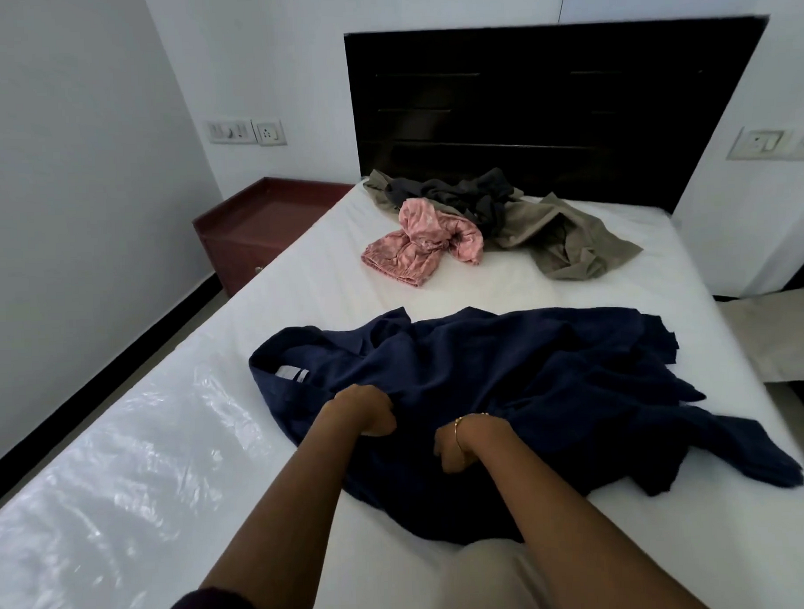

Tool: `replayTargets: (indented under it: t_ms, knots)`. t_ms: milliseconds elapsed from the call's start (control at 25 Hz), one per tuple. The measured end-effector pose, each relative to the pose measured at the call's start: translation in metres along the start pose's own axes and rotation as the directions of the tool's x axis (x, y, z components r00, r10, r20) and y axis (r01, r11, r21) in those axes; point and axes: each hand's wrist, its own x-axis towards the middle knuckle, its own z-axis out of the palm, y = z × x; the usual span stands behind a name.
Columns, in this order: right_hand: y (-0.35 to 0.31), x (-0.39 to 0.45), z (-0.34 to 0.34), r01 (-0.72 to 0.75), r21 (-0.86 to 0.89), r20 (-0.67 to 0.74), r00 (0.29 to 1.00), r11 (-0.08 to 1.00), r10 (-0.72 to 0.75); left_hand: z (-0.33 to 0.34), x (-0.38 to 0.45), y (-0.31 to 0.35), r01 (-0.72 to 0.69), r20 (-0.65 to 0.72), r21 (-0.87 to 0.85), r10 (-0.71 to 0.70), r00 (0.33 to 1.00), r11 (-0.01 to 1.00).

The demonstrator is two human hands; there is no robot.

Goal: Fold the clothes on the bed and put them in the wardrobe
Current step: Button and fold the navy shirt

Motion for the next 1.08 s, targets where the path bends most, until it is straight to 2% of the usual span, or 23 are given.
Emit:
replayTargets:
  t_ms: [80, 120, 160, 200, 240, 280, 320, 360, 400, 480, 560, 600, 640, 680, 800, 880, 960, 1040, 1080]
  knots:
    - [-0.008, -0.008, -0.005, -0.005, 0.001, 0.036, 0.999, 1.0, 0.005, 0.0, -0.008, 0.003, -0.002, 0.055, 0.049, 0.0, 0.998, 0.999]
    - [-0.01, -0.009, -0.009, -0.003, 0.017, -0.015, 1.0, 1.0, 0.004, 0.003, -0.007, 0.0, -0.021, -0.01, 0.088, 0.022, 1.0, 0.996]
    - [-0.011, -0.006, -0.015, -0.006, 0.046, -0.134, 0.991, 0.999, 0.013, 0.008, -0.002, -0.006, -0.034, -0.135, 0.115, 0.05, 0.99, 0.993]
    - [-0.011, -0.002, -0.02, -0.018, 0.089, -0.306, 0.951, 0.996, 0.044, 0.016, 0.004, -0.014, -0.03, -0.307, 0.113, 0.064, 0.949, 0.993]
    - [-0.012, 0.007, -0.028, -0.008, 0.126, -0.492, 0.868, 0.992, 0.07, 0.022, 0.019, -0.028, -0.034, -0.483, 0.117, 0.087, 0.871, 0.993]
    - [-0.013, 0.015, -0.031, 0.022, 0.156, -0.629, 0.773, 0.987, 0.083, 0.03, 0.027, -0.04, -0.065, -0.578, 0.135, 0.131, 0.805, 0.989]
    - [-0.014, 0.024, -0.035, 0.068, 0.169, -0.709, 0.701, 0.983, 0.073, 0.035, 0.037, -0.051, -0.138, -0.636, 0.114, 0.179, 0.75, 0.984]
    - [-0.014, 0.036, -0.039, 0.111, 0.163, -0.739, 0.672, 0.98, 0.047, 0.038, 0.046, -0.061, -0.232, -0.648, 0.029, 0.195, 0.736, 0.972]
    - [-0.014, 0.05, -0.043, 0.144, 0.149, -0.746, 0.665, 0.978, 0.016, 0.04, 0.056, -0.07, -0.309, -0.632, -0.093, 0.184, 0.752, 0.946]
    - [-0.015, 0.078, -0.05, 0.182, 0.158, -0.712, 0.702, 0.971, -0.016, 0.046, 0.086, -0.093, -0.371, -0.574, -0.277, 0.157, 0.804, 0.887]
    - [-0.02, 0.101, -0.048, 0.156, 0.167, -0.589, 0.808, 0.974, -0.028, 0.053, 0.119, -0.118, -0.294, -0.504, -0.253, 0.134, 0.853, 0.922]
    - [-0.024, 0.112, -0.043, 0.137, 0.147, -0.55, 0.835, 0.98, -0.034, 0.055, 0.136, -0.133, -0.22, -0.475, -0.209, 0.098, 0.875, 0.953]
    - [-0.029, 0.124, -0.037, 0.126, 0.133, -0.555, 0.831, 0.983, -0.032, 0.053, 0.148, -0.149, -0.147, -0.458, -0.192, 0.044, 0.888, 0.97]
    - [-0.034, 0.133, -0.029, 0.121, 0.13, -0.597, 0.802, 0.984, -0.02, 0.049, 0.156, -0.164, -0.09, -0.468, -0.199, -0.014, 0.884, 0.976]
    - [-0.044, 0.145, -0.005, 0.134, 0.189, -0.758, 0.65, 0.973, 0.057, 0.03, 0.157, -0.199, 0.019, -0.464, -0.31, -0.169, 0.87, 0.95]
    - [-0.05, 0.151, 0.001, 0.13, 0.24, -0.795, 0.595, 0.962, 0.118, 0.026, 0.148, -0.204, -0.015, -0.455, -0.391, -0.179, 0.873, 0.92]
    - [-0.061, 0.147, -0.011, 0.074, 0.291, -0.798, 0.569, 0.954, 0.2, 0.03, 0.122, -0.193, -0.188, -0.557, -0.552, -0.193, 0.808, 0.812]
    - [-0.074, 0.145, -0.03, 0.026, 0.325, -0.809, 0.525, 0.945, 0.264, 0.037, 0.091, -0.176, -0.413, -0.709, -0.631, -0.274, 0.649, 0.656]
    - [-0.079, 0.145, -0.039, 0.035, 0.32, -0.83, 0.492, 0.947, 0.262, 0.041, 0.08, -0.169, -0.476, -0.761, -0.609, -0.297, 0.577, 0.635]
